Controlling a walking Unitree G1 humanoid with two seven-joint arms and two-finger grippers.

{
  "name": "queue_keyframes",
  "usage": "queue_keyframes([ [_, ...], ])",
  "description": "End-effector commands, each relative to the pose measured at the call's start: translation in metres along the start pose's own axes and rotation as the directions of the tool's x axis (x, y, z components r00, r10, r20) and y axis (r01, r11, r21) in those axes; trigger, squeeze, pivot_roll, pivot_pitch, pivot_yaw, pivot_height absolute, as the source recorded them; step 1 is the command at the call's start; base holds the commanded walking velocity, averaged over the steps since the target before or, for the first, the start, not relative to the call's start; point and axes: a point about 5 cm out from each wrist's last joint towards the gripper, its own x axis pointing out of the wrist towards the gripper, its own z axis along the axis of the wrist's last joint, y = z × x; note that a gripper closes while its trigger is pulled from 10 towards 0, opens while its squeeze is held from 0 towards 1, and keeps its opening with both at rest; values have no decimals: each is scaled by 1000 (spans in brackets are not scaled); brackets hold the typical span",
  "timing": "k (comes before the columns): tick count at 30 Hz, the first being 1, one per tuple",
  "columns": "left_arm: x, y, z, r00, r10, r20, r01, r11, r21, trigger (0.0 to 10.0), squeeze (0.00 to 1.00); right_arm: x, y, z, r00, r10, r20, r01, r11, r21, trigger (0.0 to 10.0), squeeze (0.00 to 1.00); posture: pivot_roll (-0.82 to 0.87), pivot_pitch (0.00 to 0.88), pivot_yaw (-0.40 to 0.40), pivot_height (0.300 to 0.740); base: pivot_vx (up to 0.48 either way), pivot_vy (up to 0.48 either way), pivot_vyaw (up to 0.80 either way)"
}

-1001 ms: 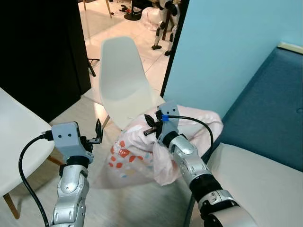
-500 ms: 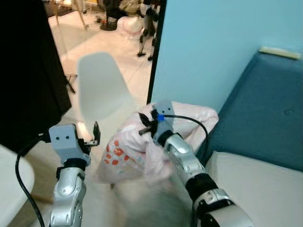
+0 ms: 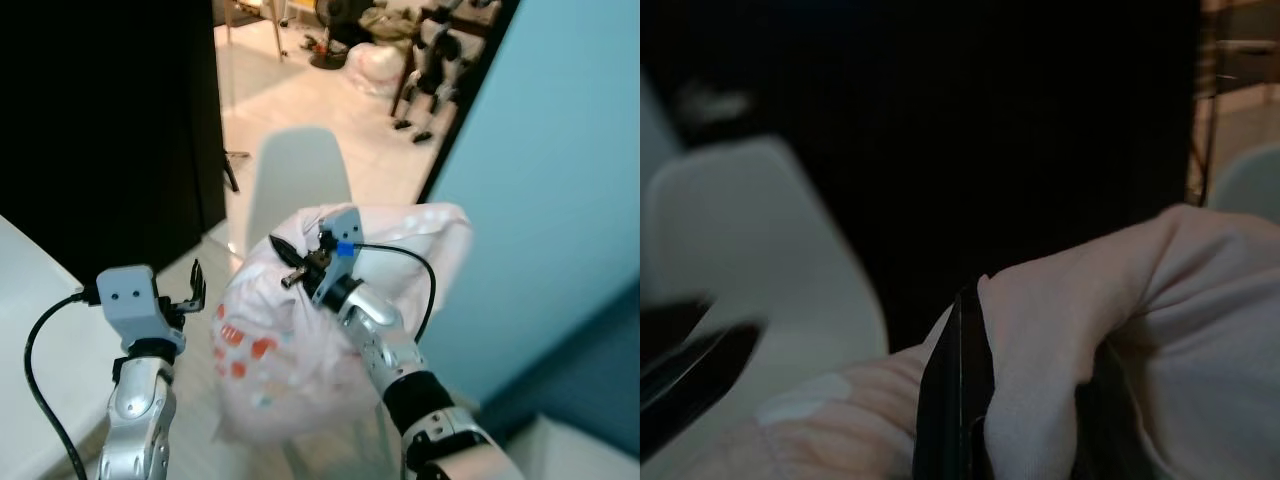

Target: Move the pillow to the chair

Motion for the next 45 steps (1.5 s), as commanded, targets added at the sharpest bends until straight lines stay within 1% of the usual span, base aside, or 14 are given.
queue_keyframes([
  [1,-1,-6,-3,1000,-18,-16,18,1000,-9,10000,0,3,-8,12,997,-59,58,57,998,39,10000,0,32,62,-111,740,480,0,0],
  [4,-1,-8,-4,999,-25,-20,25,1000,-8,10000,0,2,-15,13,994,-101,43,99,994,55,10000,0,29,59,-110,740,480,0,0],
  [8,-1,-9,-5,999,-35,-24,34,999,-9,10000,0,3,-18,16,992,-113,56,105,987,125,10000,0,26,54,-110,740,480,0,-153],
  [14,-1,-11,-6,999,-44,-28,44,999,-11,10000,0,4,-21,20,990,-126,56,118,984,134,10000,0,27,43,-110,740,480,0,-743],
  [18,0,-12,-6,998,-48,-27,48,998,-27,10000,0,6,-25,30,983,-158,94,142,978,154,10000,0,29,37,-107,740,480,0,-769],
  [26,-2,-15,-9,998,-58,-36,56,997,-60,10000,0,6,-40,47,967,-217,133,198,970,143,10000,0,28,47,-107,740,0,0,-769],
  [30,-5,-18,-12,997,-65,-48,62,996,-64,10000,0,5,-46,51,964,-237,117,234,971,43,10000,0,29,48,-105,740,0,0,-769],
  [32,-5,-18,-13,997,-65,-51,62,996,-64,10000,0,4,-49,47,960,-272,70,275,961,-37,10000,0,28,47,-105,740,0,0,-763],
  [33,-5,-18,-13,997,-65,-51,61,996,-65,10000,0,3,-52,45,953,-300,49,304,942,-144,10000,0,31,51,-105,740,0,0,-756],
  [35,-6,-18,-13,997,-65,-51,61,996,-65,10000,0,3,-52,44,950,-309,44,312,934,-176,10000,0,31,51,-104,740,0,0,-756],
  [36,-6,-18,-13,997,-63,-52,59,996,-65,10000,0,1,-56,45,933,-356,46,354,893,-279,10000,0,34,54,-104,740,0,0,-756],
  [37,-6,-18,-13,997,-62,-53,59,996,-64,10000,0,0,-58,46,925,-377,50,373,870,-322,10000,0,34,54,-104,740,0,0,-756],
  [43,-9,-17,-14,996,-61,-59,57,996,-62,10000,0,-1,-63,57,892,-435,119,441,784,-436,10000,0,34,65,-101,740,0,0,-750],
  [45,-9,-17,-14,996,-61,-61,58,996,-63,10000,0,-1,-64,58,887,-445,127,451,769,-453,10000,0,34,65,-99,740,0,0,-750],
])
